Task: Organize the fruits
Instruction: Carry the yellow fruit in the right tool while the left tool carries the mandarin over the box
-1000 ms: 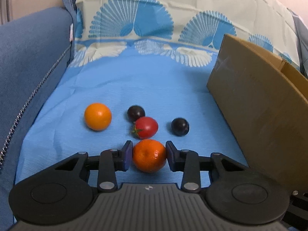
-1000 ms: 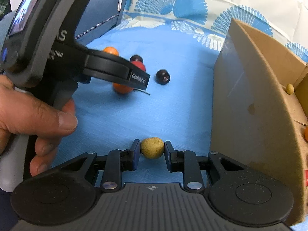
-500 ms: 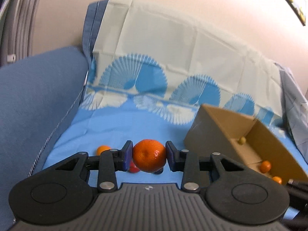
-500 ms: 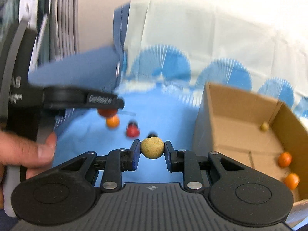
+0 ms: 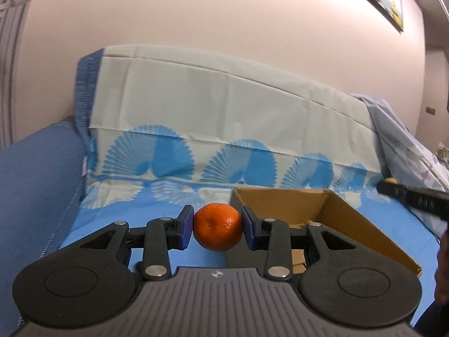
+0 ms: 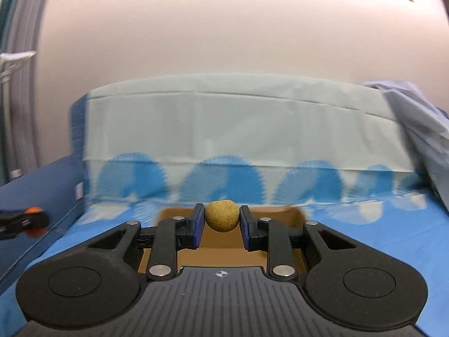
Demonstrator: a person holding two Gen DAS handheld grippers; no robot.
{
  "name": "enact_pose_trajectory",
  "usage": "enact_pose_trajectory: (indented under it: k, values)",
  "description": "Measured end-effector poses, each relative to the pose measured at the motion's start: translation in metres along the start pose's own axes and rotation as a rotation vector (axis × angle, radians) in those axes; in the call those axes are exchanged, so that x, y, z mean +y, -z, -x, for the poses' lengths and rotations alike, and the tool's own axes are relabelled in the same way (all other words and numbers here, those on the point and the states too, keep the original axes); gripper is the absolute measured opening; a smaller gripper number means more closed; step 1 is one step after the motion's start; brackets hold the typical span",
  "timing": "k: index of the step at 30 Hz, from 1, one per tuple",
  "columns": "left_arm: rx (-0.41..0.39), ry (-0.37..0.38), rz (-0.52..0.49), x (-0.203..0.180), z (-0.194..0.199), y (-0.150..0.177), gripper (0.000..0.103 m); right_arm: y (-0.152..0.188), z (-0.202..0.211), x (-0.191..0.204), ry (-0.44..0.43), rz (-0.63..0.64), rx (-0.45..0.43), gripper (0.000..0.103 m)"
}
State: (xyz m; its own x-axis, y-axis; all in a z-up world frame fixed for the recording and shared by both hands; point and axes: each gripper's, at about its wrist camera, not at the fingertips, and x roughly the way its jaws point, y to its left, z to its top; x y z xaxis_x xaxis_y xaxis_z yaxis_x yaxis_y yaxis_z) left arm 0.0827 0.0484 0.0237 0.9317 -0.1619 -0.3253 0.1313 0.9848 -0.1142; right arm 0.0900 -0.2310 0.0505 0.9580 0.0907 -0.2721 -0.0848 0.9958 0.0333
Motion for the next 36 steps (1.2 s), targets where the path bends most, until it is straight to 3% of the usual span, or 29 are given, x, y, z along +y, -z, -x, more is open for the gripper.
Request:
enact_pose_trajectory:
  k: [5, 9, 19, 36]
  values:
    - [0.015, 0.02, -0.117, -0.036, -0.015, 0.012, 0.041, 0.005, -0.013, -0.056, 0.036, -0.169, -0.004, 0.028]
    - [0.022, 0.064, -0.19, -0.055, -0.029, 0.028, 0.041, 0.015, -0.019, -0.074, 0.088, -0.183, 0.017, 0.028]
    - [0.03, 0.14, -0.207, -0.082, -0.057, 0.043, 0.041, 0.025, -0.022, -0.072, 0.104, -0.073, 0.036, 0.028]
    - [0.03, 0.239, -0.335, -0.126, -0.058, 0.068, 0.041, 0.033, -0.046, -0.045, 0.085, 0.023, 0.142, 0.028]
